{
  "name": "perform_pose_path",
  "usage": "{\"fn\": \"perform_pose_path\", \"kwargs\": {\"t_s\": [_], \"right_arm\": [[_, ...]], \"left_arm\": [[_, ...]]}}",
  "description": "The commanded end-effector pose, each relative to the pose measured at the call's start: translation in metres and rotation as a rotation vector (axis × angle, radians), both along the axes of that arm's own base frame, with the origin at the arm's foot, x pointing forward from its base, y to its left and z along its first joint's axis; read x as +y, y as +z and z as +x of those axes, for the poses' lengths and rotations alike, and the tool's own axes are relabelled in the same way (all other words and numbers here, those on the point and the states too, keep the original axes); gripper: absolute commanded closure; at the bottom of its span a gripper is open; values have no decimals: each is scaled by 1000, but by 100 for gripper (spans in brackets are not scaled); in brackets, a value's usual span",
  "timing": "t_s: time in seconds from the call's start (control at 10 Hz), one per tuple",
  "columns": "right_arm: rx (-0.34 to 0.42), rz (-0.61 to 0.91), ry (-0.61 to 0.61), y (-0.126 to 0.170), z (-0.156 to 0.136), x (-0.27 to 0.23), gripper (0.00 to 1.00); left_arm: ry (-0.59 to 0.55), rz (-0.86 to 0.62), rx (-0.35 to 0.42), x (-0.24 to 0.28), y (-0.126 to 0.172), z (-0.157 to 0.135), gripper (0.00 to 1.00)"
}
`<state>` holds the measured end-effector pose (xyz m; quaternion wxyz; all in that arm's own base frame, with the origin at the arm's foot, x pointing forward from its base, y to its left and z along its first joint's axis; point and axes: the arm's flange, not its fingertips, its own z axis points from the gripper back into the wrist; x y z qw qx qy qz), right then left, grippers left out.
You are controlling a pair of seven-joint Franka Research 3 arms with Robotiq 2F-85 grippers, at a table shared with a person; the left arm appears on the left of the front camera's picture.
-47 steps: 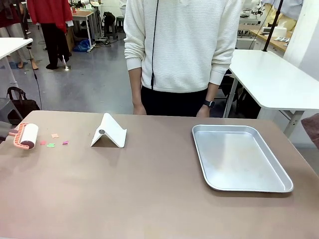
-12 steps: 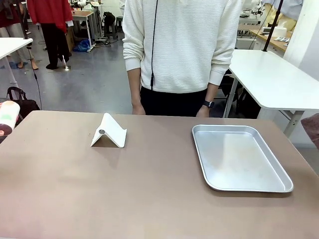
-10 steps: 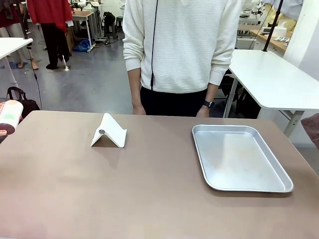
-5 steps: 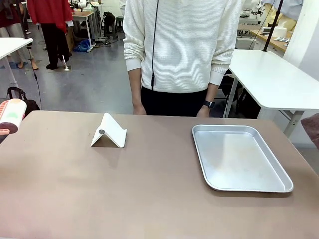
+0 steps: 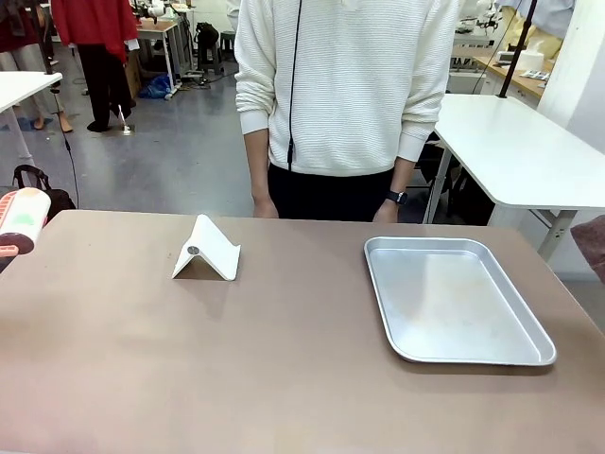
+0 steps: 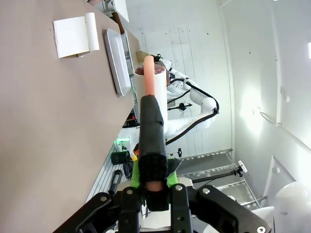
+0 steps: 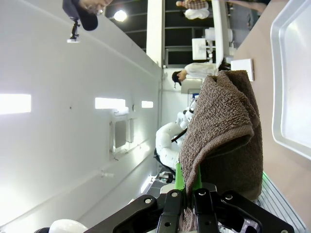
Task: Clean the surface of the table.
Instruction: Return the Lint Roller and towel to their original positions.
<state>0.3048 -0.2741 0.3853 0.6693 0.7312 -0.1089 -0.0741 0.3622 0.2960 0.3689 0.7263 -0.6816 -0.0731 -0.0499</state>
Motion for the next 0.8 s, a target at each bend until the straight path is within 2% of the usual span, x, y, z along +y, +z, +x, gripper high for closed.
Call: {"fn": "perform_pose_path", "kwargs": {"t_s": [0.0, 0.2, 0.5, 0.7], "right_arm": [[9, -38, -3, 4, 5, 15, 95], [-68, -150, 39, 32, 29, 77, 95], [-153, -314, 205, 53, 54, 187, 95], [-217, -389, 231, 55, 73, 259, 95]], "left_arm": [[0, 0, 0, 0, 0, 0, 78], [-49, 60, -14, -34, 51, 12, 78], [-184, 236, -36, -121, 122, 29, 78], [-156, 335, -50, -176, 150, 51, 78]]}}
